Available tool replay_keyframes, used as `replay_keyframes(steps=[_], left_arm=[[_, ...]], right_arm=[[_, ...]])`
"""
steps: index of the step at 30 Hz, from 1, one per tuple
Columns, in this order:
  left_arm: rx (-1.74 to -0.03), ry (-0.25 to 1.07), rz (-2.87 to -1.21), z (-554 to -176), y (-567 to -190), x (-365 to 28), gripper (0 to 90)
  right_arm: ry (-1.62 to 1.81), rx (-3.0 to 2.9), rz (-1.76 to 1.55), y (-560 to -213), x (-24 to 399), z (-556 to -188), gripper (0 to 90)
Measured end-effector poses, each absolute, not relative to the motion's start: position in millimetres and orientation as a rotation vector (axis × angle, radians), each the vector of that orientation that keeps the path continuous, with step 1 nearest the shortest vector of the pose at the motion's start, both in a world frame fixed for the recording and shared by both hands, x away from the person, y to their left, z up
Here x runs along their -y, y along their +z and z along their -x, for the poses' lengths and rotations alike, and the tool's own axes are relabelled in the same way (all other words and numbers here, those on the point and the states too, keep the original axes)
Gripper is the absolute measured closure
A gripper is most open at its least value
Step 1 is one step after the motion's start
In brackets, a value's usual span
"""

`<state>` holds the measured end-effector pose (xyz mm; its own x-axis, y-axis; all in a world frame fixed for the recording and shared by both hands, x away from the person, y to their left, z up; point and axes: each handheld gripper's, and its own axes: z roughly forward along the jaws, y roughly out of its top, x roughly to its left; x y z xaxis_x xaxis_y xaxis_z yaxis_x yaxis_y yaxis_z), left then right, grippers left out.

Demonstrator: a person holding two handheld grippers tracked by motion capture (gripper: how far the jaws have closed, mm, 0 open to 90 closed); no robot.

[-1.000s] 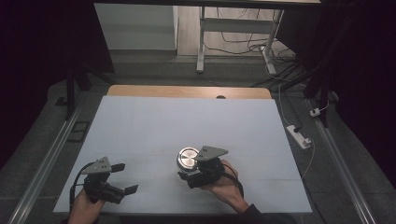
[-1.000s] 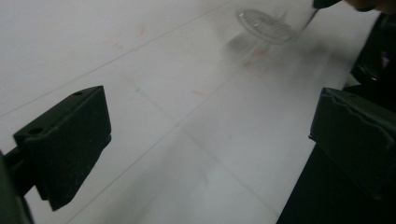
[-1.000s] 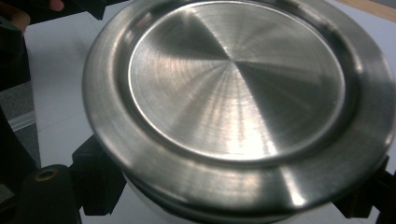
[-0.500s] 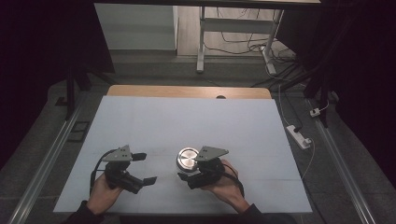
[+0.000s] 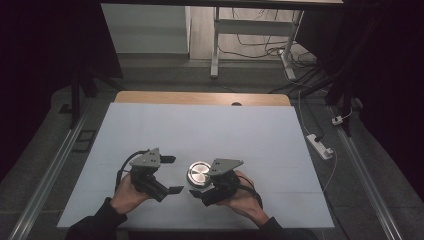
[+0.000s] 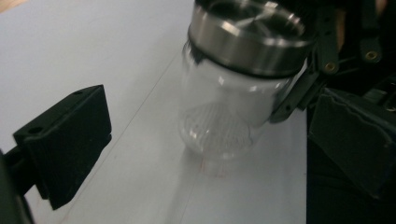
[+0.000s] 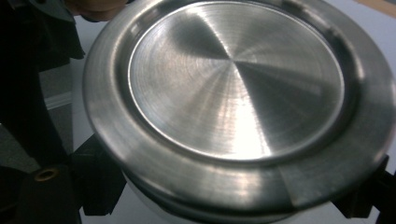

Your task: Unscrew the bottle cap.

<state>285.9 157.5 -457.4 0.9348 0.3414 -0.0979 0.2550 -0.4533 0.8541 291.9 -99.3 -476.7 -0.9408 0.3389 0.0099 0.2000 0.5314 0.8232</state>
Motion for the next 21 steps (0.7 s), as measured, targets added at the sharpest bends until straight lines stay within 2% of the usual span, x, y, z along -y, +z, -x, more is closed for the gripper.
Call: replay_keyframes(steps=[6,15,19,21], left_arm=[[-0.271,-0.006,-2.085,-298.3,-447.2,-140.8,0.9],[-0.091,-0.037,-2.189,-303.3,-439.7,-113.0,6.2],[-0.057,-0.056,-2.189,-307.3,-440.5,-108.6,11.2],[-0.054,-0.041,-2.172,-306.4,-441.4,-109.1,18.8]], right_arm=[[1.386,-2.649,-0.397,-475.9,99.4,-290.9,15.3],[1.411,-2.696,-0.311,-472.7,101.7,-289.5,15.3],[1.400,-2.715,-0.248,-472.4,100.4,-287.3,15.3],[1.394,-2.710,-0.264,-472.5,100.8,-288.0,15.3]])
